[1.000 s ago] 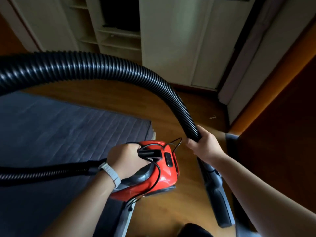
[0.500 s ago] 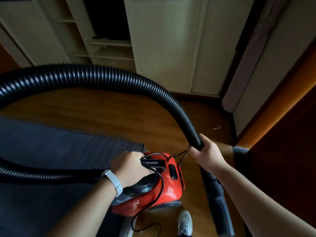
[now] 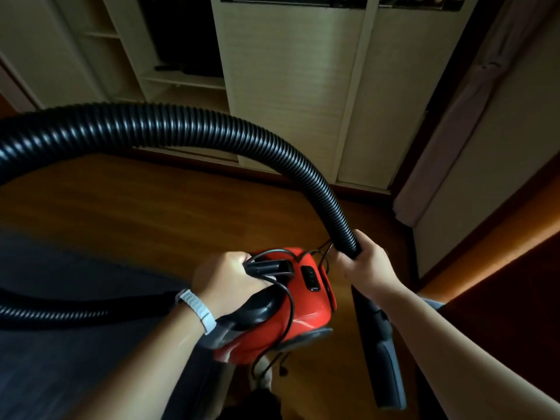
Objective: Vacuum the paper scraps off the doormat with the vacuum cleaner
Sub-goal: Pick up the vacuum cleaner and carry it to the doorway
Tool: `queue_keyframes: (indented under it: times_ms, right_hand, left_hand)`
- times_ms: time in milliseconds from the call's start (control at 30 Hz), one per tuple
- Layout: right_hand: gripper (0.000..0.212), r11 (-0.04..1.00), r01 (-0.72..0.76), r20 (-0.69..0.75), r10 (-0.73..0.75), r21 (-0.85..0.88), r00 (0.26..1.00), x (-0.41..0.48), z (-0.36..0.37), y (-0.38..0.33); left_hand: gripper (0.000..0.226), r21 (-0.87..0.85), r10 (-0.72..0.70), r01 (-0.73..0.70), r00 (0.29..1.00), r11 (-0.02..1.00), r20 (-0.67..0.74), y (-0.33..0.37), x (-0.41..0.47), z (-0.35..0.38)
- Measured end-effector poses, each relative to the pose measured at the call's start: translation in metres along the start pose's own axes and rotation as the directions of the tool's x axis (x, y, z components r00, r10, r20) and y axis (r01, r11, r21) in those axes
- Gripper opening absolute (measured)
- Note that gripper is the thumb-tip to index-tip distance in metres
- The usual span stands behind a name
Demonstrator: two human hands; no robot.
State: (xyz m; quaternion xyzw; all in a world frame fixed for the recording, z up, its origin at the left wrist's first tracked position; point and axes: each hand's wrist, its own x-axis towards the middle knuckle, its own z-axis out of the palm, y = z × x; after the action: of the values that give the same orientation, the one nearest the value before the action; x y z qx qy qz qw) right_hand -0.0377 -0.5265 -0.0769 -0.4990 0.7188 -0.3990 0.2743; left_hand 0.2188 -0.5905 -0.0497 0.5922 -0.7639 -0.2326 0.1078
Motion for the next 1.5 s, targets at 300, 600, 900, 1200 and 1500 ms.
queue_keyframes:
  times_ms: [300,600,900,1200,1500]
  right_hand:
    - [0.026,0.999,-0.009,-0.025,0.008,-0.049,1.000,0.163,0.032,-0.010]
    - [0.025,1.000,0.007,-0.065,-0.009,-0.031,0.998,0.300,0.051,-0.043]
    - [0.020,0.999,-0.002,0.035,0.004,-0.053,0.999,0.435,0.069,-0.040]
    - [0.030,0.998,0.055,0.281,-0.065,0.044,0.957,0.625,0.096,-0.045]
    - [0.022,0.985,0.156,0.439,-0.172,0.073,0.882,0.750,0.142,-0.086]
  left_hand:
    - [0.047,-0.023,0.036,-0.035,0.999,0.999,0.023,-0.012,0.167,-0.004]
    - [0.045,0.002,0.086,-0.086,0.996,0.996,-0.016,-0.013,0.319,-0.042]
    - [0.044,-0.038,-0.049,0.048,0.999,0.998,-0.014,-0.034,0.440,-0.038]
    - [0.054,-0.046,-0.170,0.171,0.985,0.984,0.020,-0.039,0.568,-0.041]
    - [0.037,0.100,-0.296,0.301,0.953,0.948,-0.064,-0.052,0.639,-0.087]
